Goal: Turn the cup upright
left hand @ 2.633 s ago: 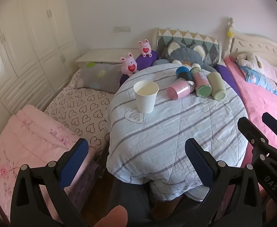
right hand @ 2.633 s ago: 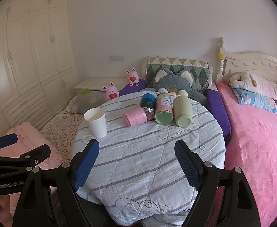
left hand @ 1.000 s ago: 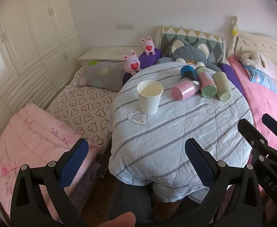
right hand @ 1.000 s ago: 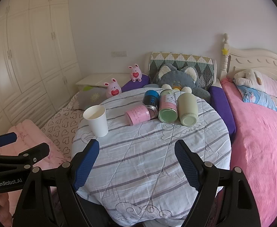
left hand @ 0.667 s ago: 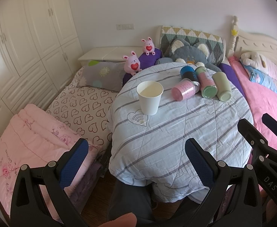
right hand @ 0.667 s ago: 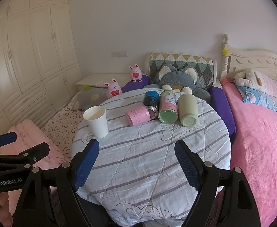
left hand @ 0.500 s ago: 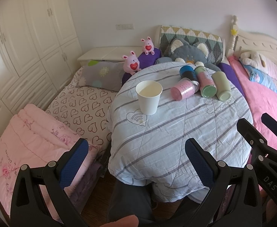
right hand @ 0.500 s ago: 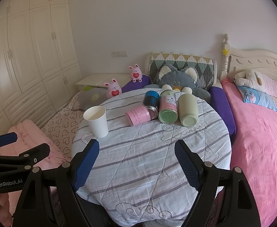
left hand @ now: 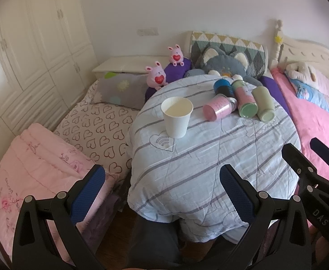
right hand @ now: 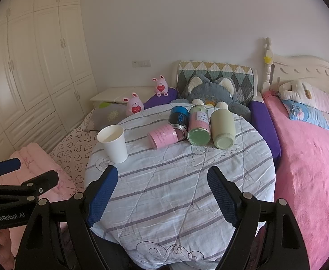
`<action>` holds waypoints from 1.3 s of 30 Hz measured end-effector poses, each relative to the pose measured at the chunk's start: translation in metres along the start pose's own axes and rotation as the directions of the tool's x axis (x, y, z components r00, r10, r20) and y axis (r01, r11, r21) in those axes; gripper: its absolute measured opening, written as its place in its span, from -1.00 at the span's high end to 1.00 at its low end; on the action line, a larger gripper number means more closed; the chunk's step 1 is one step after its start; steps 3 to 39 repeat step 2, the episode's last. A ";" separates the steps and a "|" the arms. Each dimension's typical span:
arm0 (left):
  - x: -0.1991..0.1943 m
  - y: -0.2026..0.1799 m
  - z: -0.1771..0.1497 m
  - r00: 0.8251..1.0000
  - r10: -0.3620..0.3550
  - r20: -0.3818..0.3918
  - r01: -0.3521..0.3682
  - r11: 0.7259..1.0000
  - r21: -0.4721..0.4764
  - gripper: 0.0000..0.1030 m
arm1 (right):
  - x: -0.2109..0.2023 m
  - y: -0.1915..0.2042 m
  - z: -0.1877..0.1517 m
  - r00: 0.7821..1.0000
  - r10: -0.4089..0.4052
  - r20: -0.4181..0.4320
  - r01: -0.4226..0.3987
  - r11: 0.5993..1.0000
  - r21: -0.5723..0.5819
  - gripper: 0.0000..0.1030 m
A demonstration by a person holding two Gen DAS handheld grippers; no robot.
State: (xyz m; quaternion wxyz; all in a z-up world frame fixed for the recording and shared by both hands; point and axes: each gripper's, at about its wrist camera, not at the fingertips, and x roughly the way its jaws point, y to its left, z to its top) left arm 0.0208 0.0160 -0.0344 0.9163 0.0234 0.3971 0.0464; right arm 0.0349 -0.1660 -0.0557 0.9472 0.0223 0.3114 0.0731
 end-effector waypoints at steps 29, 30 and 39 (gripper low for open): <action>0.001 0.000 0.000 1.000 -0.003 -0.008 0.003 1.000 0.002 -1.00 | 0.002 -0.001 -0.001 1.000 0.000 -0.002 0.000 1.000 0.003 -0.61; 0.001 0.000 0.000 1.000 -0.003 -0.008 0.003 1.000 0.002 -1.00 | 0.002 -0.001 -0.001 1.000 0.000 -0.002 0.000 1.000 0.003 -0.61; 0.001 0.000 0.000 1.000 -0.003 -0.008 0.003 1.000 0.002 -1.00 | 0.002 -0.001 -0.001 1.000 0.000 -0.002 0.000 1.000 0.003 -0.61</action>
